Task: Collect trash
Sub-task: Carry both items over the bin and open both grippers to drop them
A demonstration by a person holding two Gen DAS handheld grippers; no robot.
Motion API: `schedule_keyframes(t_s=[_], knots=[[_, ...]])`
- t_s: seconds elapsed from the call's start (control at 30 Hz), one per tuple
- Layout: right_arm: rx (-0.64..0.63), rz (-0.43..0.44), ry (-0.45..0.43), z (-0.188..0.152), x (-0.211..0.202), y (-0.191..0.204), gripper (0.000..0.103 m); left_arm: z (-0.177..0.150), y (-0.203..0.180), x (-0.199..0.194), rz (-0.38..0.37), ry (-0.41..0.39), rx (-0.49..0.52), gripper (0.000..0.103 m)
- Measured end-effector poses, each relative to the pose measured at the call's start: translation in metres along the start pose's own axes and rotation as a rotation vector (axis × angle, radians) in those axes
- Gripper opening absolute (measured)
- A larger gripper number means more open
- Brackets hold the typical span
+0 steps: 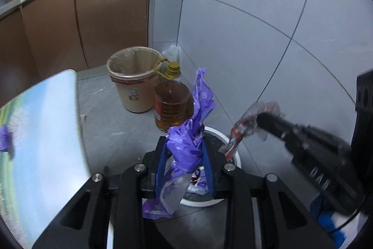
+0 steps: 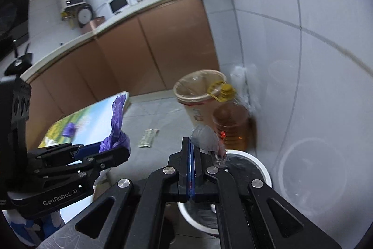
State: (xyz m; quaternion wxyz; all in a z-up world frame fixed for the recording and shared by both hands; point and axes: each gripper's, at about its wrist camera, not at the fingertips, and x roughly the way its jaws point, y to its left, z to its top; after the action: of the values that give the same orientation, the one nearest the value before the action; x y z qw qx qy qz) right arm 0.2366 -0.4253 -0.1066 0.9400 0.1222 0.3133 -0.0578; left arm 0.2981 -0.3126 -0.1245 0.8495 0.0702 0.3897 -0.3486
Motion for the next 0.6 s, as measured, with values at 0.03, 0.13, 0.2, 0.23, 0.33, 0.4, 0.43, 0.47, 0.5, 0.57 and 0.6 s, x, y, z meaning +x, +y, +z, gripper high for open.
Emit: schedule_keyframes(t_s=[0.03,0.13,0.2,0.23,0.33,0.4,0.43,0.47,0.5,0.57,0.6], knots=[[0.003,-0.012,0.007,-0.001,0.004,-0.004,0.002,0.003,-0.001,0.009,-0.010,0.004,-0.014,0.029],[0.005,-0.056,0.027,-0.005,0.018,-0.013,0.005,0.008,-0.004,0.028,-0.045,0.033,-0.045,0.031],[0.017,-0.073,0.035,-0.009,0.023,-0.016,0.005,0.010,-0.003,0.037,-0.063,0.042,-0.062,0.047],[0.020,-0.082,0.036,-0.010,0.024,-0.018,0.008,0.011,-0.004,0.039,-0.062,0.039,-0.069,0.050],[0.023,-0.094,0.034,-0.014,0.026,-0.021,0.021,0.011,-0.001,0.039,-0.062,0.031,-0.075,0.051],[0.017,-0.102,0.030,-0.016,0.025,-0.021,0.029,0.009,0.001,0.036,-0.049,0.022,-0.077,0.051],[0.018,-0.103,0.028,-0.016,0.024,-0.020,0.031,0.007,0.002,0.032,-0.043,0.017,-0.080,0.051],[0.020,-0.105,0.026,-0.016,0.024,-0.018,0.036,0.006,0.003,0.029,-0.038,0.013,-0.084,0.051],[0.018,-0.108,0.022,-0.016,0.023,-0.017,0.039,0.005,0.005,0.024,-0.033,0.007,-0.086,0.051],[0.007,-0.111,0.011,-0.015,0.020,-0.011,0.044,0.003,0.008,0.012,-0.012,-0.013,-0.085,0.051],[0.001,-0.112,0.006,-0.016,0.017,-0.007,0.049,0.001,0.010,0.006,0.000,-0.023,-0.086,0.051]])
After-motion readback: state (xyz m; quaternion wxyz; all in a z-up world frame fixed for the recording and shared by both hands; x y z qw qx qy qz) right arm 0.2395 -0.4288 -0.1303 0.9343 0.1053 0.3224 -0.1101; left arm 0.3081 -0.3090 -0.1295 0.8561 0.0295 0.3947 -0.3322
